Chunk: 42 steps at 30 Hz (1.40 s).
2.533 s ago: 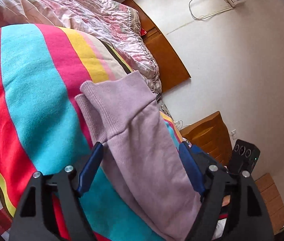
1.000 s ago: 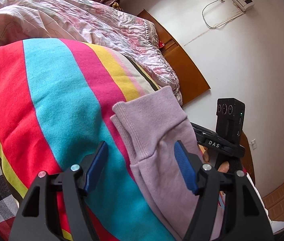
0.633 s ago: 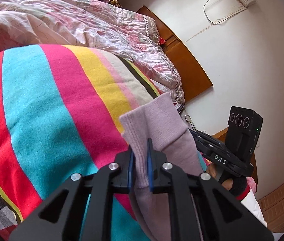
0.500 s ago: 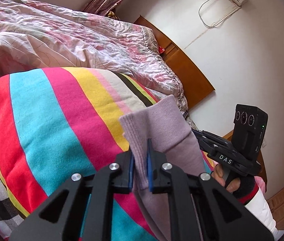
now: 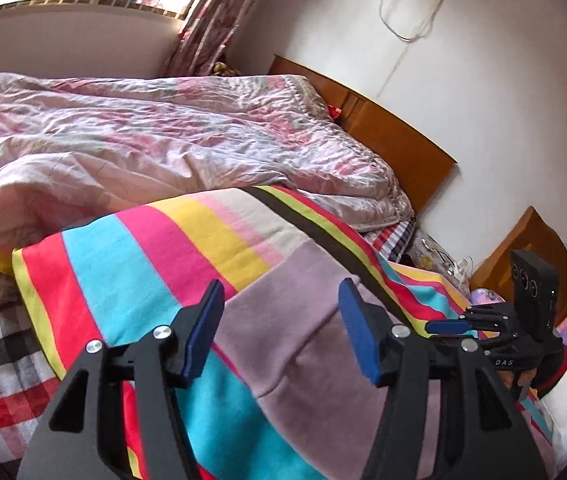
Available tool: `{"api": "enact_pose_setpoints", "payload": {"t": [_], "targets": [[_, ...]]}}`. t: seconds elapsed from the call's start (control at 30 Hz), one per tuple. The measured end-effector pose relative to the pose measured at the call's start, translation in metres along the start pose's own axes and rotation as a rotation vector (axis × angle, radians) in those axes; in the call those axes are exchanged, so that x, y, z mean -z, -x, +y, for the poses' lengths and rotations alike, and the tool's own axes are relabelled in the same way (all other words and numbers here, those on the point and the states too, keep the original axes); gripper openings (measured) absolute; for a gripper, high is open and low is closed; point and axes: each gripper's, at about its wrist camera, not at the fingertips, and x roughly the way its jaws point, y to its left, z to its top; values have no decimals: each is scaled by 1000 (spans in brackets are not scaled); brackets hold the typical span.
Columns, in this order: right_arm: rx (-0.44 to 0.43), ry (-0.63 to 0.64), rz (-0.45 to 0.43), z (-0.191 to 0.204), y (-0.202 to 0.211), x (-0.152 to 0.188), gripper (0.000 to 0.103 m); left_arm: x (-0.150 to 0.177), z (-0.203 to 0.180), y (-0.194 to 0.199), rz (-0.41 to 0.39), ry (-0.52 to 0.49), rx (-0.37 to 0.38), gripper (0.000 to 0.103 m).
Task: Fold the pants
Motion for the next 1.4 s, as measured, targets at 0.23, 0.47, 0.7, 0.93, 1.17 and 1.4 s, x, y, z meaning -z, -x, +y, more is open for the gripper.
{"api": "enact_pose_setpoints", "payload": {"t": [0.23, 0.47, 0.7, 0.93, 1.17, 1.4], "targets": [[-76, -51, 19, 12, 2, 39, 26, 28, -46, -58, 212, -223, -63, 60], [-25, 50, 52, 45, -5, 43, 26, 50, -26, -57, 182, -260, -83, 60], [193, 143, -50, 70, 21, 40, 7, 40, -38, -42, 136, -242, -46, 64], [344, 83, 80, 39, -11, 45, 21, 47, -46, -67, 190, -313, -130, 76], [129, -84, -116, 19, 7, 2, 24, 35, -28, -35, 84, -184, -113, 78], [-73, -91, -133, 19, -31, -58, 24, 34, -5, -22, 55, -84, -126, 79]]}}
